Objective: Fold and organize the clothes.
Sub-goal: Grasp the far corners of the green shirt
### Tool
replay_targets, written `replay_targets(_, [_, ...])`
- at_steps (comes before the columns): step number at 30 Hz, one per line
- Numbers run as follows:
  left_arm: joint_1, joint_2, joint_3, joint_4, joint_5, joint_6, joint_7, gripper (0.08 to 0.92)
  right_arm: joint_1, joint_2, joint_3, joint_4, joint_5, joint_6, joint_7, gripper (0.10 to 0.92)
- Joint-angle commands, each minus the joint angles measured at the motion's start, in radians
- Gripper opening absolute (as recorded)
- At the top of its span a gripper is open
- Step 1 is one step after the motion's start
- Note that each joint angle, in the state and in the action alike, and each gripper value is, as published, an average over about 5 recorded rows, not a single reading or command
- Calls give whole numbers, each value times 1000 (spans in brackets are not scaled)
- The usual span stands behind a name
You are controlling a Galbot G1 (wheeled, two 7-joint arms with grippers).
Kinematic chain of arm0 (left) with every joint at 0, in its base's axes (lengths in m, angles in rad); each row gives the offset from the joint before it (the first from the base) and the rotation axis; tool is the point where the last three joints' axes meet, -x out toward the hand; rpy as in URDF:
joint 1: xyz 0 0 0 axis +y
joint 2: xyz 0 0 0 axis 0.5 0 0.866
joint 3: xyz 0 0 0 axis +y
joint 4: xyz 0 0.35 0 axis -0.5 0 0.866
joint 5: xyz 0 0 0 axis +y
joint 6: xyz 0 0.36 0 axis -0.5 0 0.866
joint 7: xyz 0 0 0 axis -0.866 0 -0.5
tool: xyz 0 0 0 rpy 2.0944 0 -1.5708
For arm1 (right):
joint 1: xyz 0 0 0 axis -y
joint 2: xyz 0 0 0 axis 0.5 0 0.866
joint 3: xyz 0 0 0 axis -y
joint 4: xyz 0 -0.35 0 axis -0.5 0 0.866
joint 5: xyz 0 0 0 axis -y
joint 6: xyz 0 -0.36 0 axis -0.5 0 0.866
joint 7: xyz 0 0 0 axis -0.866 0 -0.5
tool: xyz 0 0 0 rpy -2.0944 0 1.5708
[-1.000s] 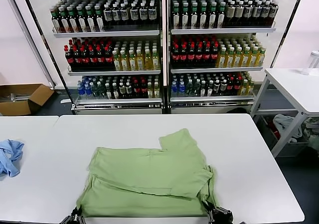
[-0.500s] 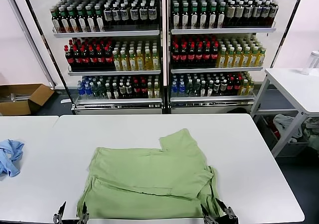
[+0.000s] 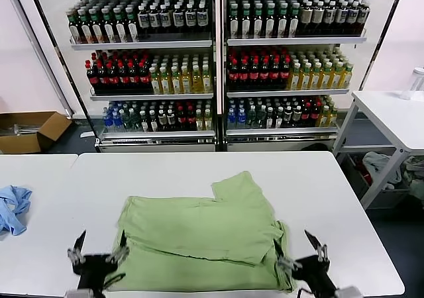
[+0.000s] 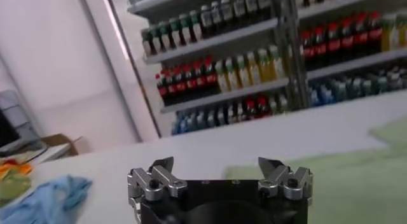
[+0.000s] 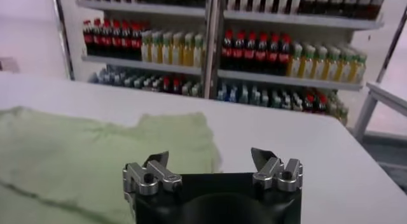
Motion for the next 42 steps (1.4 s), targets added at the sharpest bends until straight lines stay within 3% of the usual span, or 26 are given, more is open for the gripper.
replay_targets(1, [-319, 17, -104, 149, -228, -38, 409, 823, 519, -3, -113, -266, 173, -43, -157, 823])
replay_targets(9, [-520, 36, -62, 353, -366, 65, 487, 823, 913, 76, -374, -537, 217, -175, -220, 823])
replay_targets(17, [-623, 56, -31, 490, -405, 240, 538, 823, 1108, 195, -537, -806, 182, -257, -261, 823])
replay_targets(21, [-653, 63, -10, 538, -389, 262, 560, 823, 1157, 264, -578, -899, 141, -304, -271, 823])
replay_targets(30, [-698, 59, 21, 666, -381, 262, 589, 823, 1215, 331, -606, -1007, 106, -362, -284, 823])
replay_targets(42, [-748, 24, 92, 730, -365, 262, 624, 823, 1168, 316, -580, -997, 90, -360, -302, 823])
